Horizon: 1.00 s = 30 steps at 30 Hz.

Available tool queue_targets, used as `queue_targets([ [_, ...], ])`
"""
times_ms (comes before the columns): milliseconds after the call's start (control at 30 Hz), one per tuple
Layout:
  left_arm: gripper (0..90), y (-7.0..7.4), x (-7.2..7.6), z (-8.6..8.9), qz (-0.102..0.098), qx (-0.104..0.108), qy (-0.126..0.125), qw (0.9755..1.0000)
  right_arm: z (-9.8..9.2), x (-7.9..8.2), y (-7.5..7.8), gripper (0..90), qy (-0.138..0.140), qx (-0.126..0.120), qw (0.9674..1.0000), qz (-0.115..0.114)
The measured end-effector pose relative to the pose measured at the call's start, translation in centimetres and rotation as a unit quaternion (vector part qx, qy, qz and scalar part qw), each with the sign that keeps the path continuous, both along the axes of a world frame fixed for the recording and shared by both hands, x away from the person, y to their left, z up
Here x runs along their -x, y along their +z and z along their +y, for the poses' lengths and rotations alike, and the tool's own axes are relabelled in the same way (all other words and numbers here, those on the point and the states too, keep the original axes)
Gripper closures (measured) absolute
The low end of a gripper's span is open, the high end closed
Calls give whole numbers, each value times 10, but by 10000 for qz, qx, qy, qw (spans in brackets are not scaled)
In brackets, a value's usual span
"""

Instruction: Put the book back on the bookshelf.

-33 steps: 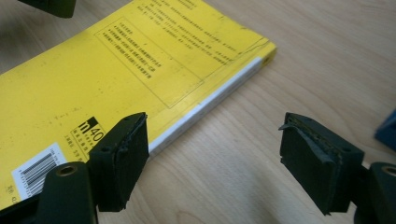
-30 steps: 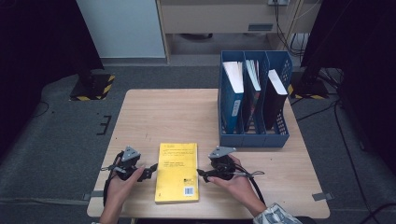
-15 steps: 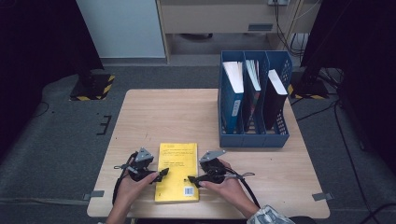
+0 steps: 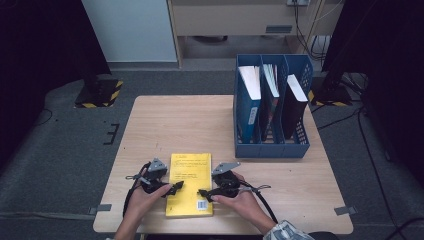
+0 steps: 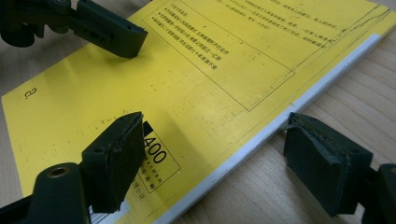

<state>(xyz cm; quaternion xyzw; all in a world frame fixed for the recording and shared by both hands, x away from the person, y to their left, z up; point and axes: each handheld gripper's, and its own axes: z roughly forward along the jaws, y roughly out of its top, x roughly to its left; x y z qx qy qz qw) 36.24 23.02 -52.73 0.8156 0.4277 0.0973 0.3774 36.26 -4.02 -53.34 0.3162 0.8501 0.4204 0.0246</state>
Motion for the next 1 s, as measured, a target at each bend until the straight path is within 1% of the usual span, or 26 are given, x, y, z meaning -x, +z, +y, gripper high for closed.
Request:
queue_targets([
  [67, 85, -1, -1, -2, 60, 66, -51, 9999, 0, 1, -1, 203, -28, -40, 10000, -29],
  [233, 77, -2, -3, -4, 29, 90, -85, 9999, 0, 1, -2, 201, -25, -62, 10000, -55],
  [333, 56, -3, -5, -6, 51, 121, -94, 9999, 0, 1, -2, 200, -12, -59, 10000, -48],
  [400, 51, -3, -6, -4, 75, 245, -63, 9997, 0, 1, -2, 200, -13, -57, 10000, -50],
  [467, 54, -3, -6, -5, 72, 218, -62, 9997, 0, 1, -2, 200, -20, -60, 10000, -56],
  [500, 66, -2, -6, -5, 71, 243, 50, 9997, 0, 1, -2, 199, -20, -57, 10000, -57],
  [533, 91, -2, -6, -5, 71, 243, 50, 9997, 0, 1, -2, 199, -20, -57, 10000, -57],
  [567, 91, -1, -6, -5, 90, 252, 112, 9996, 0, 2, -2, 198, -22, -57, 10000, -62],
  [633, 130, 1, -6, -2, 102, 347, 181, 9992, 0, 2, -2, 198, -23, -54, 10000, -57],
  [700, 174, 4, -5, 0, 47, 461, 200, 9987, 0, 2, -2, 198, -29, -57, 10000, -64],
  [767, 211, 8, -3, 2, -34, 576, 191, 9982, 0, 2, -2, 197, -40, -64, 10000, -58],
  [833, 251, 11, -1, 1, -104, 623, 165, 9979, 0, 2, -2, 197, -49, -70, 9999, -62],
  [867, 251, 12, 0, 1, -134, 638, 142, 9978, 0, 2, -2, 197, -49, -70, 9999, -62],
  [900, 279, 14, 3, -1, -152, 616, 88, 9979, 0, 2, -2, 197, -49, -79, 9999, -70],
  [1000, 285, 15, 6, -2, -177, 565, 25, 9982, 0, 2, -2, 196, -52, -81, 9999, -73],
])
